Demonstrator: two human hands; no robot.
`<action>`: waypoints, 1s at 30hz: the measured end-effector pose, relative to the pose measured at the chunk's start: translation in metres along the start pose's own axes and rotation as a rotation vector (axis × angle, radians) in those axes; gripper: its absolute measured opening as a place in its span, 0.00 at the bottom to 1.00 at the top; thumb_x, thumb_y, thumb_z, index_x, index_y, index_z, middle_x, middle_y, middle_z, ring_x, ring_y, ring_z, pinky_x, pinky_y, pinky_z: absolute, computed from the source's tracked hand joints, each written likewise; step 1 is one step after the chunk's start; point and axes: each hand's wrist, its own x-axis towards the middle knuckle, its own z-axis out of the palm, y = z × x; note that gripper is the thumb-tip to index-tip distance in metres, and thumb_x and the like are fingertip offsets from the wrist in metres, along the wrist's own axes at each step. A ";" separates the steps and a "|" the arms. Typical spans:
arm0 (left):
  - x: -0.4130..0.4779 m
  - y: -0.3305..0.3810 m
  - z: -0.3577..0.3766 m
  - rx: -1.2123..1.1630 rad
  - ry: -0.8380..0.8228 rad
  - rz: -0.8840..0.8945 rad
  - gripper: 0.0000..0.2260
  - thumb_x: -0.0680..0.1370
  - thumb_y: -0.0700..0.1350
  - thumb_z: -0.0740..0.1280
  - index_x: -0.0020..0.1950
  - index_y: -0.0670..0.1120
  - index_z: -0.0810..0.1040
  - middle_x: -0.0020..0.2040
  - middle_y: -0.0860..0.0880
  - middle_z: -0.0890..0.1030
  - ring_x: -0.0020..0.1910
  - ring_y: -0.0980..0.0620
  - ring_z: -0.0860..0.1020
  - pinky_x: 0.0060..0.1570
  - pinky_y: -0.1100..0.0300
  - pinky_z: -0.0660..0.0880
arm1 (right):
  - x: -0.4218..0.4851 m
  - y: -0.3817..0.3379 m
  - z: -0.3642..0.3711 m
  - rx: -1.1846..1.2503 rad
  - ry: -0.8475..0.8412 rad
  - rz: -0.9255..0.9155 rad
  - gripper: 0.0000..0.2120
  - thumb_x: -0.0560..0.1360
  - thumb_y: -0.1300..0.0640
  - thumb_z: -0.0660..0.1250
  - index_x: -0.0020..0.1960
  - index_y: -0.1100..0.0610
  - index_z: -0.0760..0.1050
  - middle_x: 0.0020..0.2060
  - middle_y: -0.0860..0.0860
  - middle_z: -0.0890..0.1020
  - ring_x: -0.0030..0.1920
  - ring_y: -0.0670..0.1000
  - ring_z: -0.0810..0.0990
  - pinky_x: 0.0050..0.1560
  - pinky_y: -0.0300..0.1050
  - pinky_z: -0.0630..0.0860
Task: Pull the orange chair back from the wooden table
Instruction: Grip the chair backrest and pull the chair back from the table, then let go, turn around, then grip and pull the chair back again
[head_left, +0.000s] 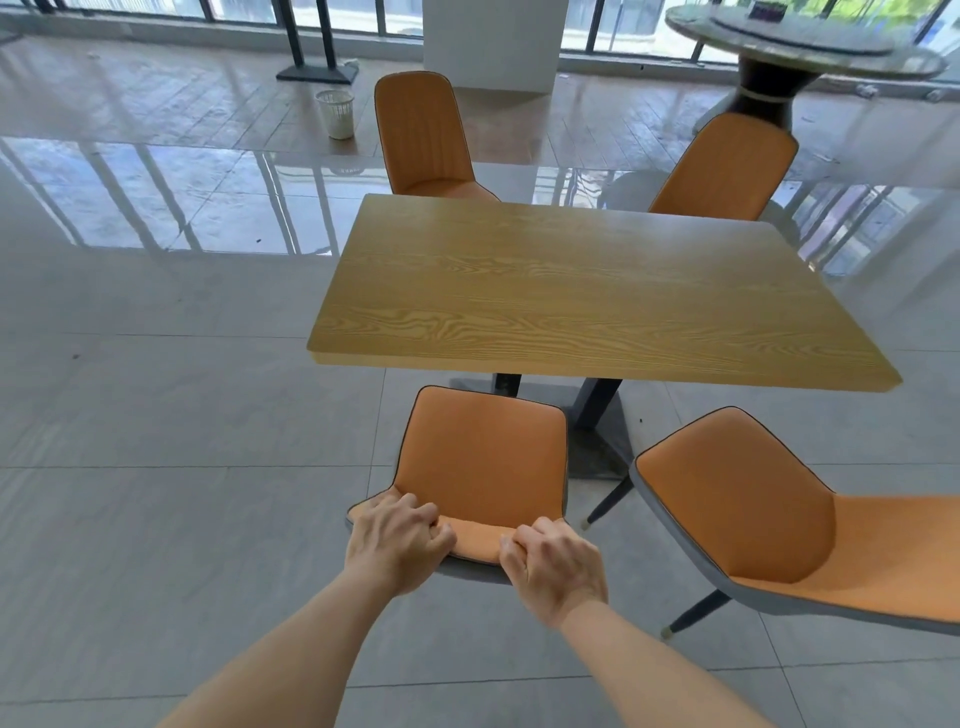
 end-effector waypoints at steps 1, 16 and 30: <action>-0.001 0.001 -0.001 -0.003 -0.012 -0.012 0.25 0.73 0.63 0.44 0.41 0.51 0.75 0.44 0.52 0.77 0.48 0.51 0.75 0.43 0.53 0.65 | 0.000 0.000 -0.001 -0.005 -0.015 0.005 0.30 0.77 0.35 0.40 0.44 0.48 0.77 0.42 0.46 0.79 0.42 0.50 0.75 0.41 0.47 0.76; 0.007 -0.075 -0.060 -0.229 -0.172 0.153 0.15 0.81 0.55 0.58 0.64 0.53 0.72 0.57 0.50 0.77 0.53 0.49 0.76 0.60 0.51 0.71 | 0.042 -0.064 -0.049 0.155 -0.320 0.403 0.20 0.79 0.37 0.55 0.62 0.47 0.75 0.58 0.49 0.79 0.55 0.51 0.76 0.55 0.52 0.77; 0.036 -0.259 -0.160 -0.101 -0.006 0.098 0.24 0.77 0.54 0.62 0.72 0.50 0.67 0.66 0.47 0.73 0.66 0.46 0.71 0.65 0.49 0.68 | 0.119 -0.261 -0.112 0.168 0.027 0.241 0.25 0.79 0.40 0.61 0.74 0.47 0.67 0.68 0.51 0.75 0.67 0.55 0.72 0.62 0.54 0.75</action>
